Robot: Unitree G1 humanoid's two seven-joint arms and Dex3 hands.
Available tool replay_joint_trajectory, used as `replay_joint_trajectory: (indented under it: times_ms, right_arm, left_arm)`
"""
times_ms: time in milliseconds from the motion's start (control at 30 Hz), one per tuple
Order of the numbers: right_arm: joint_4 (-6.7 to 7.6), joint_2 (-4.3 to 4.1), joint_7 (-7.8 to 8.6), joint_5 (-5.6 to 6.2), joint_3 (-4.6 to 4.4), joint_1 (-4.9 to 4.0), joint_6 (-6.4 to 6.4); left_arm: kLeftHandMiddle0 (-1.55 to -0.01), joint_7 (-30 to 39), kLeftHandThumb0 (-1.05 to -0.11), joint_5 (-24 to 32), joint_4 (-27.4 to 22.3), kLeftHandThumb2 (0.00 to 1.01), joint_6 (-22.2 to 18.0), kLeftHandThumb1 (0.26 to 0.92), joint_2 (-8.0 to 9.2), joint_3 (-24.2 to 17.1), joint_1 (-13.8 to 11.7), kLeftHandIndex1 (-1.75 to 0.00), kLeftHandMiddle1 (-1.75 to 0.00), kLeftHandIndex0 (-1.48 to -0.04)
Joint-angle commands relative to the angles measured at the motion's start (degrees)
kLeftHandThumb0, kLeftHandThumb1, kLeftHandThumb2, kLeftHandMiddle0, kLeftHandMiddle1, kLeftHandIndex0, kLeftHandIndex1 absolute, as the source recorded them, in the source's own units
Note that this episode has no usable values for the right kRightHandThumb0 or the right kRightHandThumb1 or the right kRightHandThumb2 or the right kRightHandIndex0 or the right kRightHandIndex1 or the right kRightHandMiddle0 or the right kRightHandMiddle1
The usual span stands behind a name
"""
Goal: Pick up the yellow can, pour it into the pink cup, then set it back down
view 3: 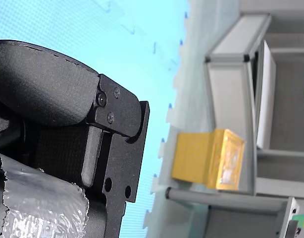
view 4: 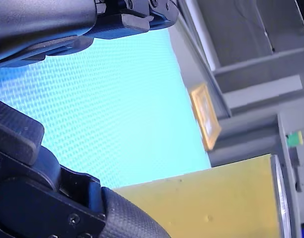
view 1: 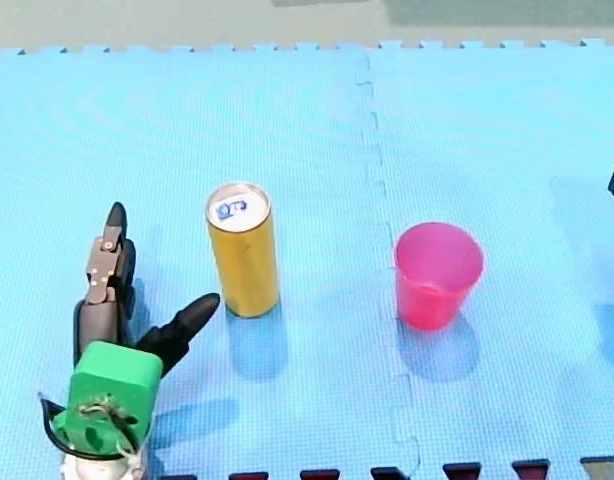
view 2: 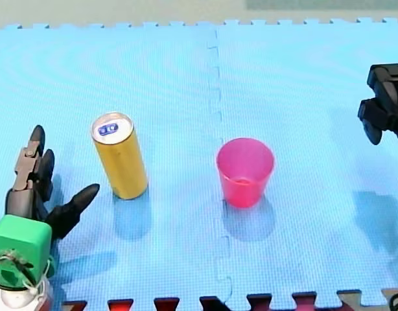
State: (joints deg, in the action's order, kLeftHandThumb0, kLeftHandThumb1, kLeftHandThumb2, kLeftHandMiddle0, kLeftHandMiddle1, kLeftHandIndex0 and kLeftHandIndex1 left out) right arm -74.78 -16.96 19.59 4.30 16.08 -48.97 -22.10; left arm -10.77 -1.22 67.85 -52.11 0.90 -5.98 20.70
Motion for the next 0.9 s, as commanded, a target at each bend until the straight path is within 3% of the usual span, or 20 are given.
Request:
replay_joint_trajectory:
  times_ms: [0,867]
  right_arm:
    - [-0.04,-0.08,0.06,0.12,0.08,-0.17,-0.01]
    - [-0.2,0.24,0.15,0.07,0.19,-0.42,-0.2]
  left_arm:
    - [-0.16,0.78,-1.048,0.45,-0.2,0.01,0.31,0.785,-0.02,-0.59,0.01,-0.01,0.0,-0.14]
    - [-0.18,9.53,-1.048,5.25,-1.99,0.0,2.65,0.784,-1.74,-4.65,0.78,-0.01,-0.01,-0.17]
